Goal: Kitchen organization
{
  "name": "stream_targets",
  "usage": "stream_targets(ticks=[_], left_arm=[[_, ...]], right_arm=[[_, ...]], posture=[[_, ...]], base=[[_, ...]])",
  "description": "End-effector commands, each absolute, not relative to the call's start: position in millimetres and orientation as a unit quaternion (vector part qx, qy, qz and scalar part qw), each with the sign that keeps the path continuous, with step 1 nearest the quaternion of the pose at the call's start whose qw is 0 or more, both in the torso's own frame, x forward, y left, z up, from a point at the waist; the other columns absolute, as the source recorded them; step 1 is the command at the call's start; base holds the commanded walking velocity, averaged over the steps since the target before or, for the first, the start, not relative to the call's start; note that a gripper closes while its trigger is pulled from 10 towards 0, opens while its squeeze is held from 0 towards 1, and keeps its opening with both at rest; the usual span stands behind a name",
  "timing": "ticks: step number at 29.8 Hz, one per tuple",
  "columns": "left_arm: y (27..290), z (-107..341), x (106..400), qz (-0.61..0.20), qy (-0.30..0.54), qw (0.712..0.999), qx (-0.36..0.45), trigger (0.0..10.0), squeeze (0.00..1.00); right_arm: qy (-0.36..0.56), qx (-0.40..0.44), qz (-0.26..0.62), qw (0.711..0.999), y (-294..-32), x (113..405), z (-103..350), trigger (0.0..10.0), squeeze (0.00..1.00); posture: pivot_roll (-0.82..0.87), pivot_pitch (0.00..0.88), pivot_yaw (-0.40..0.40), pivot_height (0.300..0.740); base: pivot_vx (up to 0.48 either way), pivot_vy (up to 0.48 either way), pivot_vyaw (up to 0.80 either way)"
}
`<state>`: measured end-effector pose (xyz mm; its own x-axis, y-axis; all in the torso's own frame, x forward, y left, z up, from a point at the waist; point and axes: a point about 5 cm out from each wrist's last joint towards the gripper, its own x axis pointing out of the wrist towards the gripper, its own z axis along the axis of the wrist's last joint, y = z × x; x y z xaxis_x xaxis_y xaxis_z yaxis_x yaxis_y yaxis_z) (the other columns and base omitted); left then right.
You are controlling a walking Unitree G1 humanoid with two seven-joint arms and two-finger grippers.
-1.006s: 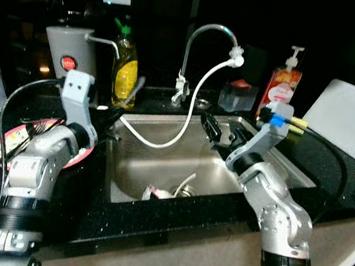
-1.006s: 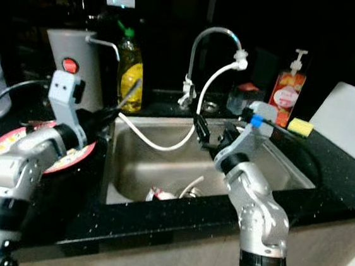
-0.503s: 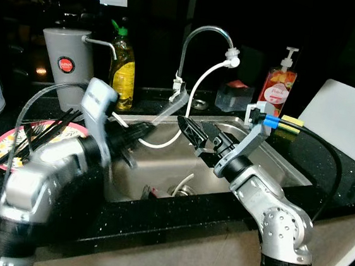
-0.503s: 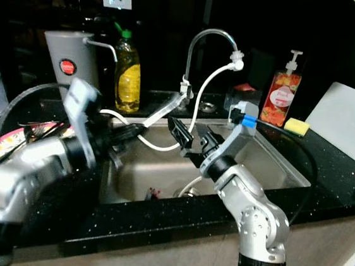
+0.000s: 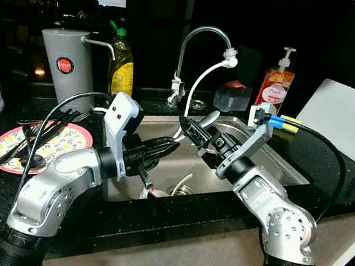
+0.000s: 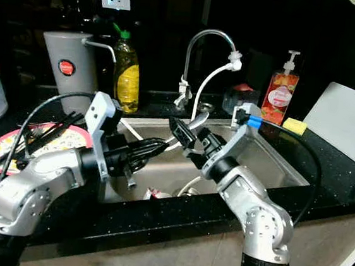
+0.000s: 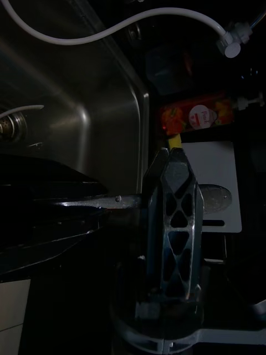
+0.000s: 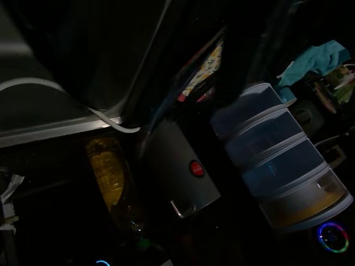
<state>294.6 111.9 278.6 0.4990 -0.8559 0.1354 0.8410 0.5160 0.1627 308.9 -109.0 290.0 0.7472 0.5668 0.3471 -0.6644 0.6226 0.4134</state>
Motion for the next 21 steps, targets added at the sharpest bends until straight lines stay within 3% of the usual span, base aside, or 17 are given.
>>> stream_targets(ticks=[1, 21], left_arm=[[111.6, 275.8, 292.0, -0.493, -0.094, 0.864, 0.042, 10.0, 0.00], [114.5, 278.0, 301.9, -0.445, -0.104, 0.888, 0.055, 10.0, 0.00]], right_arm=[[-0.095, 0.270, 0.348, 0.893, -109.2, 307.2, 293.4, 0.0, 0.00], [-0.093, 0.296, 0.369, 0.876, -109.2, 302.7, 297.0, 0.0, 0.00]], posture=[[-0.04, 0.005, -0.022, 0.740], [-0.04, 0.012, -0.024, 0.740]], base=[[0.000, 0.000, 0.00], [0.000, 0.000, 0.00]])
